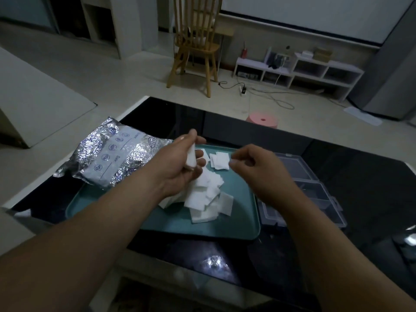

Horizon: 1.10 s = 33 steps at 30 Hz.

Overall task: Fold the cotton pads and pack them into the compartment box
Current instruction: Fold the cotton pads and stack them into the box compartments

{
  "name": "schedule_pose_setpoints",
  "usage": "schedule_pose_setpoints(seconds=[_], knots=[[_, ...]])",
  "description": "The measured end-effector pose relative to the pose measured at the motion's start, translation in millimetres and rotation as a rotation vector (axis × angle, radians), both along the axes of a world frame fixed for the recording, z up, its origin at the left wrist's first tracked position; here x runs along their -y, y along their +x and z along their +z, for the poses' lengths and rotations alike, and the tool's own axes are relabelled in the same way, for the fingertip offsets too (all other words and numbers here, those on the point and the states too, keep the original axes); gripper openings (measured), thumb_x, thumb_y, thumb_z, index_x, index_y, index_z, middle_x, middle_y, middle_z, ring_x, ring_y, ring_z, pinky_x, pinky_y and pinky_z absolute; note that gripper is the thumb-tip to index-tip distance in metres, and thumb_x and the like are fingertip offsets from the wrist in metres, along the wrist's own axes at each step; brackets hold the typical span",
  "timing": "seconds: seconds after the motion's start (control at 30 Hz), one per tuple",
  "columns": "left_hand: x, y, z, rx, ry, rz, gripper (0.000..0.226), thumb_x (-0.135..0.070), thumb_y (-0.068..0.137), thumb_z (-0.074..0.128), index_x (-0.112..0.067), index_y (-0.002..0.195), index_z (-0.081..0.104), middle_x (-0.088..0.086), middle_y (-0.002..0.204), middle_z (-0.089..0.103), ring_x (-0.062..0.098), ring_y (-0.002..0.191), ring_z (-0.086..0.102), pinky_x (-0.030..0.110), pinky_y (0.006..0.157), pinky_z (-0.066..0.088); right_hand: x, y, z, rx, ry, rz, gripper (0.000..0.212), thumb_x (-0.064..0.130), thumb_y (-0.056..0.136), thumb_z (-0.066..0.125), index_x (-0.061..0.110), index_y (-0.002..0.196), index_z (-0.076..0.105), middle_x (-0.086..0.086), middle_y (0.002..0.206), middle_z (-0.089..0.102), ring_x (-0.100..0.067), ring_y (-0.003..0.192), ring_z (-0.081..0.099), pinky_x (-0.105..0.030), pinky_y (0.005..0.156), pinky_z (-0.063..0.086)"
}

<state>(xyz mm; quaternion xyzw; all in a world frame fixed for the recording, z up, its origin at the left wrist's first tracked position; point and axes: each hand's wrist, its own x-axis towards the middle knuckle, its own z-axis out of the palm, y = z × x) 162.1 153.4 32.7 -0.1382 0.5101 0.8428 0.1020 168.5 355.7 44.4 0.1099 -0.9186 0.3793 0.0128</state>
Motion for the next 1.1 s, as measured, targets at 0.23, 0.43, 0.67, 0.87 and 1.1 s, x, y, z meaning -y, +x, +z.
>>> schedule_pose_setpoints(seconds=[0.23,0.43,0.67,0.87,1.1], knots=[[14,-9,5,0.012,0.059,0.059,0.03,-0.044,0.101,0.061,-0.02,0.12,0.064,0.005,0.083,0.058,0.011,0.058,0.049,0.016,0.043,0.036,19,12,-37,0.097,0.369,0.137,0.027,0.038,0.091,0.074,0.029,0.113,0.06,0.01,0.105,0.06,-0.013,0.093,0.061,-0.039,0.084,0.057],[31,-13,6,0.068,0.105,0.157,0.025,-0.039,0.1,0.061,-0.018,0.111,0.067,0.004,0.08,0.06,0.011,0.056,0.051,0.018,0.043,0.037,38,11,-45,-0.086,0.29,0.158,0.048,0.043,0.092,0.07,0.029,0.134,0.052,0.009,0.126,0.055,-0.014,0.115,0.053,-0.037,0.094,0.05],[23,-10,1,0.088,0.025,0.106,0.023,-0.036,0.099,0.063,-0.017,0.11,0.068,0.007,0.088,0.061,0.012,0.057,0.052,0.019,0.041,0.038,48,-10,-52,-0.162,0.407,0.127,0.028,0.037,0.106,0.052,0.026,0.117,0.074,0.002,0.106,0.069,-0.026,0.101,0.06,-0.046,0.088,0.05],[11,-8,1,0.103,-0.01,0.101,0.019,-0.027,0.098,0.065,-0.015,0.112,0.066,0.008,0.086,0.06,0.012,0.056,0.052,0.019,0.041,0.041,22,-18,-44,-0.281,0.256,-0.003,0.024,0.028,0.105,0.057,0.018,0.09,0.072,0.006,0.081,0.058,-0.014,0.076,0.052,-0.036,0.067,0.042],[-23,5,-3,0.064,0.012,-0.1,0.033,-0.045,0.1,0.062,-0.015,0.114,0.059,0.012,0.1,0.07,0.023,0.085,0.073,0.025,0.063,0.055,15,-2,-34,-0.377,0.004,-0.053,0.018,0.027,0.103,0.062,0.024,0.091,0.074,0.013,0.08,0.06,-0.007,0.078,0.055,-0.03,0.069,0.042]])
